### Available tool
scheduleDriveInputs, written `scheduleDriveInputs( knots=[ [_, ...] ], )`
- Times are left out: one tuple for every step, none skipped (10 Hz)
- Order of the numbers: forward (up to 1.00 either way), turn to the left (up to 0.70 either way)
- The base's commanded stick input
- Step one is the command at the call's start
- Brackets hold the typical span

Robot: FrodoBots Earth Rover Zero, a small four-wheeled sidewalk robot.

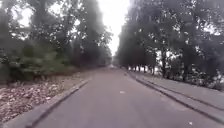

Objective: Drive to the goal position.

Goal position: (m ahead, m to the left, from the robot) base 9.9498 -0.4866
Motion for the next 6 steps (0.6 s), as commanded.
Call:
scheduleDriveInputs(
  knots=[
    [0.85,0.00],
    [0.85,0.00],
    [0.85,0.00],
    [0.85,0.00],
    [0.85,0.00],
    [0.85,0.00]
  ],
)
